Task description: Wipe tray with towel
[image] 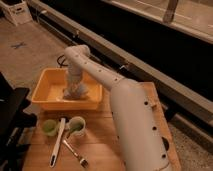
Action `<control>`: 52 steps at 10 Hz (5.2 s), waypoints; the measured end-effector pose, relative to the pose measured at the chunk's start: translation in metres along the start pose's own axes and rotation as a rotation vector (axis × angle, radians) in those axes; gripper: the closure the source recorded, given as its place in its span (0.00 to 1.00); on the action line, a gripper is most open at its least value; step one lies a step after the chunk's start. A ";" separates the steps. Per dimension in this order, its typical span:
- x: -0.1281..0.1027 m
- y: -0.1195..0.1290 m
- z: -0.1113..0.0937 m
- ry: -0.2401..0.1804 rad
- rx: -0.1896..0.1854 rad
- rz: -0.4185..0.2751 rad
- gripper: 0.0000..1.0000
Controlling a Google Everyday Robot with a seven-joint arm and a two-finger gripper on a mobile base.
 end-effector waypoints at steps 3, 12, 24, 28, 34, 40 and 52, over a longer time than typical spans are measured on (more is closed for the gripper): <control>-0.002 0.024 0.022 -0.062 0.010 0.066 1.00; 0.074 0.030 0.003 0.083 -0.111 0.117 1.00; -0.014 0.058 0.002 -0.018 0.105 0.117 1.00; 0.037 0.062 -0.006 0.030 0.054 0.147 1.00; 0.031 0.017 0.000 0.017 0.193 0.055 1.00; -0.030 0.023 -0.001 -0.083 0.206 0.059 1.00; 0.014 -0.005 -0.009 -0.052 0.230 0.005 1.00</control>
